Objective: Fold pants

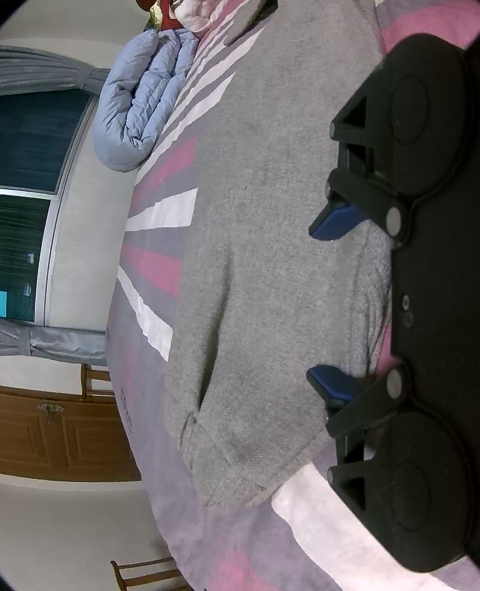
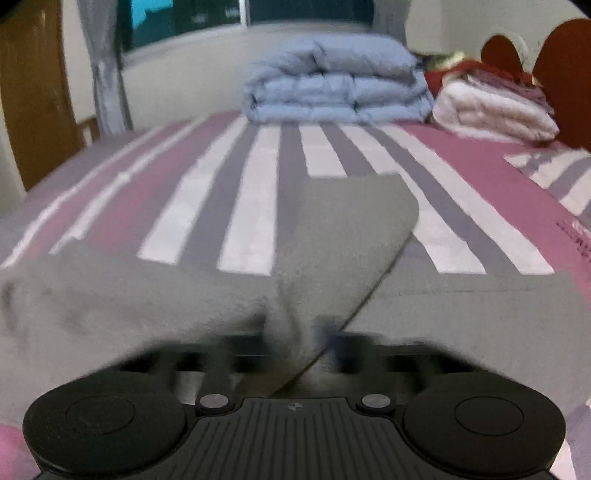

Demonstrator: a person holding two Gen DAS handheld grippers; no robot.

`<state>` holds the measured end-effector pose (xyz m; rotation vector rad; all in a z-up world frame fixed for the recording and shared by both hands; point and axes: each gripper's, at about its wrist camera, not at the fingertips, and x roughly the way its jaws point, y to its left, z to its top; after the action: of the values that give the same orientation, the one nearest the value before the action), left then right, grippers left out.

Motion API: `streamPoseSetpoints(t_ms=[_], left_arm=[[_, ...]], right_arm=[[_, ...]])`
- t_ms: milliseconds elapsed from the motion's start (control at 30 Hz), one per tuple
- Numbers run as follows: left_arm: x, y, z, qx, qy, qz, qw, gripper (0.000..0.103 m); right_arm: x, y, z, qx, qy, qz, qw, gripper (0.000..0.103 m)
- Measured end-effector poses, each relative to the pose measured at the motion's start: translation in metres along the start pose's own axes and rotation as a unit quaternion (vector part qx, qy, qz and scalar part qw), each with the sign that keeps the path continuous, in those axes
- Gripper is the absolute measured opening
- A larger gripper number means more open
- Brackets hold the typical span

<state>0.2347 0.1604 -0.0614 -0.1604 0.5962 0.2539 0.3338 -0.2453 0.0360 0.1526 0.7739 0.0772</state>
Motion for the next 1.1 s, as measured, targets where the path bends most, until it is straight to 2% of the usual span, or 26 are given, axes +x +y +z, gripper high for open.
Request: streamPoseSetpoints(t_ms=[167,267,333,433,567,667,733,800,833,867,933,1000,1033,1067,1100], left_arm=[[-0.001,0.001,-0.001,0.000,-0.003,-0.002,1.0000,0.068],[-0.001,0.000,-0.001,0.003,-0.002,0.000,1.0000,0.069],[-0.002,-0.001,-0.001,0.004,-0.003,0.001,1.0000,0.068],[-0.002,0.000,-0.001,0.004,-0.004,0.001,1.0000,0.069],[-0.002,0.000,-0.001,0.004,-0.004,0.001,1.0000,0.069],[-0.002,-0.001,-0.001,0.006,-0.004,0.002,1.0000,0.069],[-0.001,-0.001,-0.001,0.007,-0.003,0.004,1.0000,0.069],[-0.001,-0.001,-0.001,0.008,-0.003,0.005,0.9999,0.069],[-0.001,-0.002,-0.001,0.009,-0.004,0.006,0.9999,0.069],[-0.001,-0.002,-0.001,0.008,-0.004,0.006,0.9999,0.069],[-0.002,-0.002,-0.001,0.008,-0.004,0.005,0.9999,0.070],[-0.002,-0.002,-0.001,0.008,-0.004,0.005,0.9999,0.070],[-0.002,-0.002,-0.001,0.009,-0.004,0.005,0.9999,0.070],[-0.002,-0.002,-0.001,0.009,-0.005,0.006,0.9999,0.070],[-0.001,-0.002,-0.001,0.010,-0.005,0.006,0.9999,0.070]], right_arm=[[-0.038,-0.037,-0.034,0.084,-0.026,0.022,0.996,0.005],[-0.028,-0.060,-0.061,0.140,0.010,0.036,0.989,0.005],[-0.030,-0.063,-0.060,0.142,0.008,0.047,0.989,0.007],[-0.043,-0.050,-0.042,0.083,-0.026,0.016,0.996,0.033],[-0.037,-0.034,-0.016,-0.002,-0.040,-0.007,0.999,0.033],[-0.023,-0.021,0.000,-0.074,-0.047,-0.030,0.996,0.033],[-0.018,-0.024,0.006,-0.088,-0.063,-0.039,0.993,0.033],[-0.019,-0.045,0.009,-0.050,-0.068,-0.026,0.996,0.030],[-0.023,-0.060,0.007,-0.018,-0.069,-0.019,0.997,0.013],[-0.027,-0.080,0.000,0.033,-0.062,-0.006,0.998,0.009],[-0.034,-0.121,-0.022,0.158,-0.046,0.026,0.986,0.009],[-0.029,-0.156,-0.058,0.274,-0.012,0.058,0.960,0.009],[-0.028,-0.164,-0.071,0.296,-0.010,0.078,0.952,0.009],[-0.030,-0.166,-0.076,0.296,-0.017,0.091,0.951,0.009],[-0.033,-0.164,-0.073,0.282,-0.020,0.091,0.955,0.010]])
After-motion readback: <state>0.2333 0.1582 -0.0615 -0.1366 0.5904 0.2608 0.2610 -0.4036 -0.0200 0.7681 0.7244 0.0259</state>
